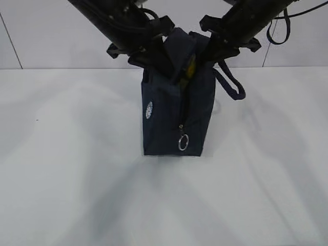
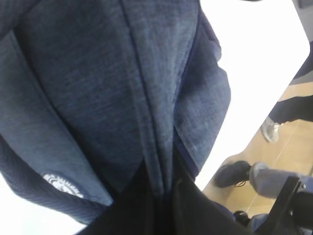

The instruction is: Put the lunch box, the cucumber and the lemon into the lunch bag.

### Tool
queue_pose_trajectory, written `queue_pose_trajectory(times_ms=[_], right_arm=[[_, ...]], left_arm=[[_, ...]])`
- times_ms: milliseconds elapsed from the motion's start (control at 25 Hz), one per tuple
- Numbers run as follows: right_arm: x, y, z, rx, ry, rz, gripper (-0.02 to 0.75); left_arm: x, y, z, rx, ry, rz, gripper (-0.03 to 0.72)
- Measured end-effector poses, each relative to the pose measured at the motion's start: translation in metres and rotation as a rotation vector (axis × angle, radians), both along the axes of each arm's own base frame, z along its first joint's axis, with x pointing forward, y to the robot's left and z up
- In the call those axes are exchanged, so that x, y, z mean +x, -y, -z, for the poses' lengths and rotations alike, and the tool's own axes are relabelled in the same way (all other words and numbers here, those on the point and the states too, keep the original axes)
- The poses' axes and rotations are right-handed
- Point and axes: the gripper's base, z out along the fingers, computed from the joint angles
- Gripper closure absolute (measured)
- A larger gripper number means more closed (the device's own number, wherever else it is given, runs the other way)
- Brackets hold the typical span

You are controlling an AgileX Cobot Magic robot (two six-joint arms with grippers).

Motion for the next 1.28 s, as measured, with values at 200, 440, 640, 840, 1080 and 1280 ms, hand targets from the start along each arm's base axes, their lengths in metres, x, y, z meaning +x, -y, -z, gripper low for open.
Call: queue_pose_trajectory(times_ms=[200, 440, 640, 840, 1080, 1280], right_arm=[[0.0, 0.003, 0.001, -0.029, -0.003, 0.007, 0.736], [0.0, 0.003, 0.002, -0.031, -0.002, 0.007, 0.733], [0.002, 0.001, 0.005, -0.024, -0.007, 0.015, 0.638], [0.003, -0.001, 0.006, -0.008, -0.01, 0.019, 0.438], [0.002, -0.003, 0.004, 0.019, -0.014, 0.02, 0.388], [-0.006, -0.001, -0.024, 0.034, 0.059, 0.021, 0.388]], left_arm=[[0.009, 0.007, 0.016, -0.023, -0.014, -0.042, 0.686], [0.015, 0.008, 0.025, -0.025, -0.024, -0.087, 0.678], [0.02, 0.01, 0.041, -0.01, -0.052, -0.094, 0.571], [0.02, 0.01, 0.042, -0.005, -0.05, -0.094, 0.374], [0.021, 0.006, 0.039, 0.017, -0.034, -0.093, 0.309], [0.019, -0.01, 0.012, 0.03, 0.045, -0.11, 0.307]])
